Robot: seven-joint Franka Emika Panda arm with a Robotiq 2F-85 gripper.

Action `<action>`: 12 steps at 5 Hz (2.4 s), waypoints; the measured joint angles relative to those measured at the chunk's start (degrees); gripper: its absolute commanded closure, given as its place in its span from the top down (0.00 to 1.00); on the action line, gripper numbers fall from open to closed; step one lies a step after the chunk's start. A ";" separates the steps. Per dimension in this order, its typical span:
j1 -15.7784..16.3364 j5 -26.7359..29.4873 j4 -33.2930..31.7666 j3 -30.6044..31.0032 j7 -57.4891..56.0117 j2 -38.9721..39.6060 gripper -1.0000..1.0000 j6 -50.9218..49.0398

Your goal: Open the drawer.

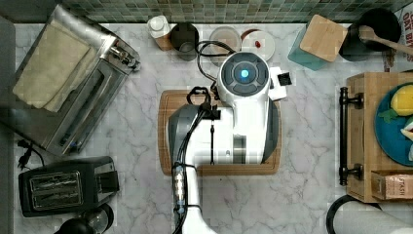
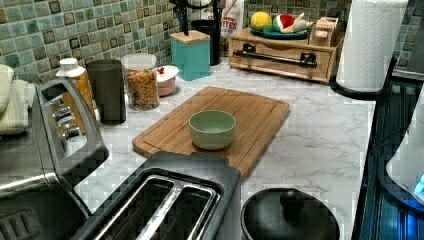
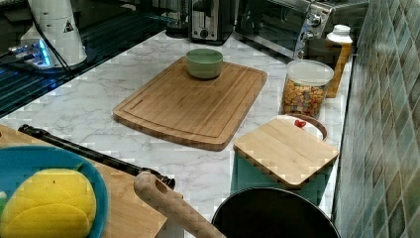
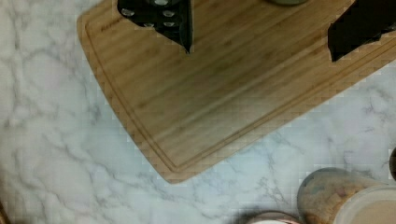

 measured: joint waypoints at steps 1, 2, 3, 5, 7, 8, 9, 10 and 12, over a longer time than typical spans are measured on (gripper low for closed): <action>-0.46 -0.18 -2.41 -0.05 -10.81 -0.27 1.00 -0.22; -1.60 0.98 -3.30 -0.75 -21.05 0.71 1.00 1.01; -3.58 0.98 -3.30 -2.62 -25.70 1.97 1.00 1.99; -9.64 0.61 -2.97 -9.59 -37.11 3.23 1.00 5.40; -17.03 -0.21 -3.08 -11.85 -47.35 5.03 1.00 17.07; -17.23 -6.35 -3.19 -13.27 -47.35 4.40 1.00 18.46; -17.20 -9.45 -3.30 -12.98 -47.35 4.25 1.00 20.06; -16.55 -9.49 -3.30 -12.85 -47.35 5.09 1.00 22.35; -16.29 -10.08 -3.08 -12.82 -47.35 9.11 1.00 19.64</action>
